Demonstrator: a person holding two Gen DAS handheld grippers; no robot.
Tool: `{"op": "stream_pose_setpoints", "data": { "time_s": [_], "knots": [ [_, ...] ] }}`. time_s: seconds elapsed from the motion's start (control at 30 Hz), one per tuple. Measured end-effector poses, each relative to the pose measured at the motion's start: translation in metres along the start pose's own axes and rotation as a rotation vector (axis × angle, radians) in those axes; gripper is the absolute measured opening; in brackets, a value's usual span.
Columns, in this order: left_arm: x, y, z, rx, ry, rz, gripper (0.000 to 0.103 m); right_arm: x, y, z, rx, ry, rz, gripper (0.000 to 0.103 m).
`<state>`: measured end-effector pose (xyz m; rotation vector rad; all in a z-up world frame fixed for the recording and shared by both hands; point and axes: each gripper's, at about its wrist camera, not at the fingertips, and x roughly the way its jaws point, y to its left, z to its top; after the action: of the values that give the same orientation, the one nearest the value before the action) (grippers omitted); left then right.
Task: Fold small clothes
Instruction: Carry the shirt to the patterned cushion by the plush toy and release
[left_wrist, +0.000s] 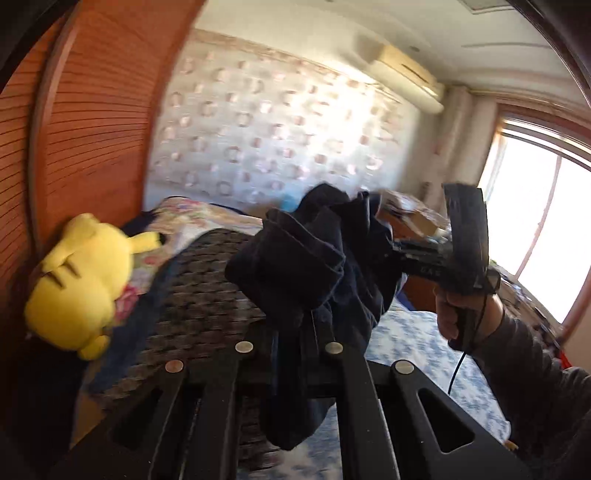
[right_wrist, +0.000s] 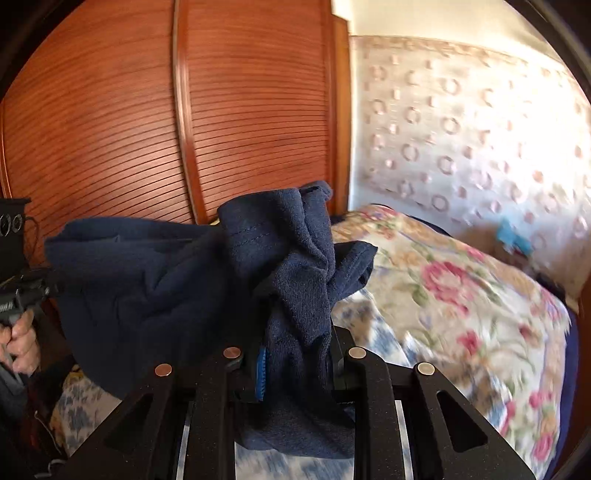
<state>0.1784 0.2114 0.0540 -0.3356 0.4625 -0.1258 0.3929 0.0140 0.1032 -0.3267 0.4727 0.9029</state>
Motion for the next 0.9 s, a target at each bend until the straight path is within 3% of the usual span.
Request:
{"op": "stream_pose_setpoints", "data": {
  "time_s": [0.13,0.37,0.43,0.53,0.6,0.67,0.73,0.83,0.9],
  "knots": [
    [0.005,0.022,-0.016,-0.047,-0.001,0.023,0.009,0.06,0.014,0.027,-0.093,0.053,0.025,0.022],
    [0.01,0.052,-0.036,-0.12,0.036,0.085,0.009,0.131,-0.006,0.046,-0.113,0.127,0.072,0.023],
    [0.01,0.056,-0.041,-0.126,0.051,0.126,0.009,0.142,-0.006,0.048,-0.114,0.144,0.047,0.026],
    [0.01,0.062,-0.048,-0.126,0.076,0.164,0.011,0.154,-0.015,0.048,-0.057,0.148,-0.005,0.044],
    [0.007,0.063,-0.048,-0.121,0.074,0.17,0.02,0.153,-0.013,0.053,-0.034,0.122,-0.038,0.05],
    [-0.002,0.059,-0.047,-0.1,0.05,0.169,0.042,0.144,-0.011,0.054,-0.021,0.085,-0.066,0.051],
    [-0.011,0.057,-0.045,-0.082,0.024,0.169,0.05,0.134,-0.009,0.054,-0.021,0.045,-0.09,0.053],
    [-0.016,0.052,-0.04,-0.049,0.002,0.18,0.075,0.118,-0.004,0.053,-0.013,0.005,-0.106,0.063],
    [-0.018,0.046,-0.038,-0.025,-0.009,0.185,0.079,0.105,0.0,0.049,-0.001,-0.007,-0.104,0.067]
  ]
}}
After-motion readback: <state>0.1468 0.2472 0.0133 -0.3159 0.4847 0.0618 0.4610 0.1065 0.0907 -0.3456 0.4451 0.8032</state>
